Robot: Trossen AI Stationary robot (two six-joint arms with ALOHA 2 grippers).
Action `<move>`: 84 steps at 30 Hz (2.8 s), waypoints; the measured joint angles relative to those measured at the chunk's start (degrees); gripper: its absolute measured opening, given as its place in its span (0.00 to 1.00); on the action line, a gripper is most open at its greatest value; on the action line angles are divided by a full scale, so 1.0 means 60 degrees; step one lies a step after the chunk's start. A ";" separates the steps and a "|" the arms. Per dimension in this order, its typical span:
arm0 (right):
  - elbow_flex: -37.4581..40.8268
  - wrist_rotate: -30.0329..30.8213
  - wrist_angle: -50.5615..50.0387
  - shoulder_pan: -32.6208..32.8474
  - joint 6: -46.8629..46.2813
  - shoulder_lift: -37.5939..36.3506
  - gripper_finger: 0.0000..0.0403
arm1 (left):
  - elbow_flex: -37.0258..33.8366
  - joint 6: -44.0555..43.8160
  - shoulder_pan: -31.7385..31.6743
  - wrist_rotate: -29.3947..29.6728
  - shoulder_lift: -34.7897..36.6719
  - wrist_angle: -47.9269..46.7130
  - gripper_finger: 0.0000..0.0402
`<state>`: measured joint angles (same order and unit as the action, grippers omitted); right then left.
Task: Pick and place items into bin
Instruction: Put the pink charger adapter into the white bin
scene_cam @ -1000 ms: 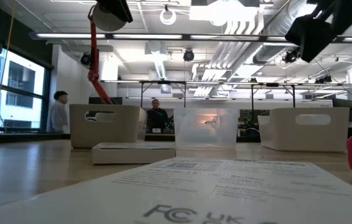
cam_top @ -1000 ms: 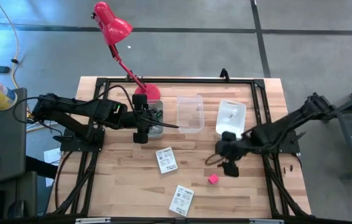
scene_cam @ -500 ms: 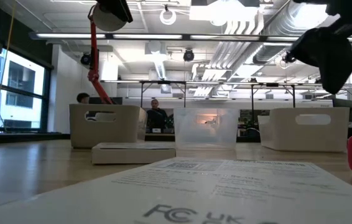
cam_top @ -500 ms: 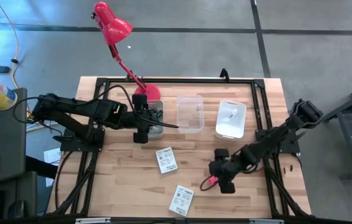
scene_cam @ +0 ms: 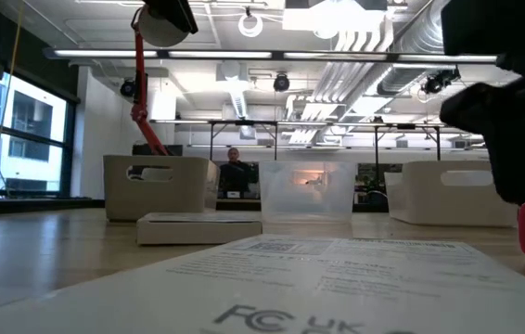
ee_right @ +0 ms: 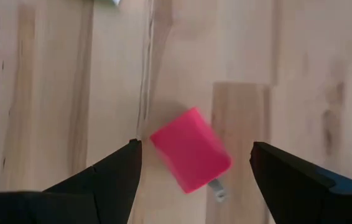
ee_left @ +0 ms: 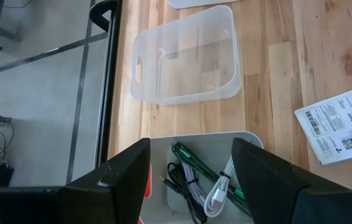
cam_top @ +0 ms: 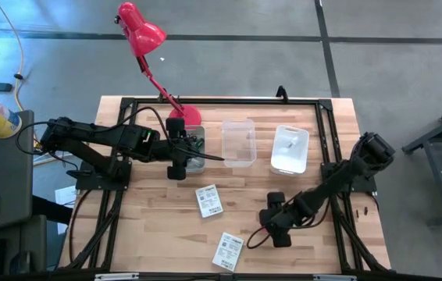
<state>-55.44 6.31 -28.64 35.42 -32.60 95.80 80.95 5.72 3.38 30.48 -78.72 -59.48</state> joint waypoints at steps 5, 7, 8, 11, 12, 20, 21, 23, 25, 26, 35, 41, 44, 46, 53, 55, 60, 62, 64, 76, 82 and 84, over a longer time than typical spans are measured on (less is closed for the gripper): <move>0.0000 -0.0290 0.0007 0.0034 0.0000 0.0173 0.71 | 0.0000 0.0000 -0.0001 0.0000 -0.0003 -0.0027 0.54; 0.0000 -0.0163 0.0011 0.0044 0.0003 0.0173 0.71 | 0.0000 0.0000 -0.0001 0.0000 0.0001 -0.0029 0.54; 0.0000 -0.0092 0.0010 0.0047 -0.0011 0.0173 0.71 | 0.0000 0.0000 0.0000 0.0000 -0.0002 -0.0028 0.54; 0.0000 -0.0060 0.0008 0.0044 -0.0065 0.0173 0.71 | 0.0000 0.0000 0.0002 0.0000 0.0000 -0.0030 0.54; 0.0000 -0.0056 0.0008 0.0044 -0.0060 0.0209 0.71 | 0.0000 0.0000 -0.0001 0.0000 -0.0003 -0.0030 0.54; 0.0000 -0.0142 0.0007 0.0044 -0.0003 0.0483 0.71 | 0.0000 0.0000 -0.0001 0.0033 0.0001 -0.0030 0.54; 0.0000 -0.0131 0.0003 0.0044 -0.0003 0.0486 0.71 | 0.0000 0.0000 0.0000 0.0034 0.0001 -0.0030 0.54; 0.0000 -0.0092 0.0025 0.0044 -0.0003 0.0486 0.71 | 0.0000 -0.0001 -0.0001 0.0036 0.0001 -0.0030 0.54; 0.0000 -0.0092 0.0033 0.0040 -0.0003 0.0486 0.71 | 0.0000 0.0000 0.0003 0.0036 0.0001 -0.0030 0.54; 0.0000 -0.0085 0.0030 0.0040 0.0000 0.0486 0.71 | 0.0000 0.0000 -0.0001 0.0036 0.0001 -0.0026 0.54; 0.0000 0.0210 0.0035 0.0033 0.0000 0.0486 0.64 | 0.0000 0.0000 0.0002 0.0036 0.0001 -0.0030 0.54; 0.0000 0.0099 0.0032 0.0036 0.0000 0.0486 0.55 | 0.0000 -0.0002 -0.0001 0.0036 0.0001 -0.0030 0.54; 0.0000 0.0075 0.0032 0.0035 -0.0079 0.0486 0.50 | 0.0000 0.0000 0.0000 0.0036 0.0001 -0.0030 0.54; 0.0000 0.0068 0.0032 0.0033 -0.0156 0.0486 0.47 | 0.0000 -0.0002 0.0001 0.0037 0.0001 -0.0028 0.54; 0.0000 0.0039 0.0032 0.0036 -0.0317 0.0486 0.41 | 0.0000 0.0000 0.0001 0.0036 0.0001 -0.0029 0.54; 0.0000 -0.0020 0.0036 0.0031 -0.0320 0.0486 0.43 | 0.0000 -0.0002 0.0003 0.0036 0.0001 -0.0028 0.54; 0.0000 -0.0073 0.0004 0.0033 -0.0508 0.0486 0.47 | 0.0000 0.0000 0.0003 0.0036 0.0001 -0.0030 0.54; 0.0000 -0.0070 -0.0008 0.0033 -0.0572 0.0486 0.46 | 0.0000 0.0000 0.0002 0.0036 0.0001 -0.0026 0.54; 0.0000 -0.0068 -0.0008 0.0033 -0.0570 0.0486 0.44 | 0.0000 0.0000 0.0000 0.0036 0.0001 -0.0029 0.54; 0.0000 -0.0106 -0.0079 0.0033 -0.0812 0.0486 0.45 | 0.0000 0.0000 -0.0001 0.0036 0.0001 -0.0028 0.54; 0.0000 -0.0117 -0.0138 0.0036 -0.0816 0.0486 0.43 | 0.0000 0.0004 -0.0001 0.0036 0.0001 -0.0030 0.54; 0.0000 -0.0113 -0.0142 0.0040 -0.0816 0.0486 0.42 | 0.0000 0.0053 0.0001 0.0036 0.0001 -0.0030 0.54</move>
<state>-55.44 5.63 -29.50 35.66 -37.50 98.72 80.95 6.03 3.39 30.70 -78.72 -59.66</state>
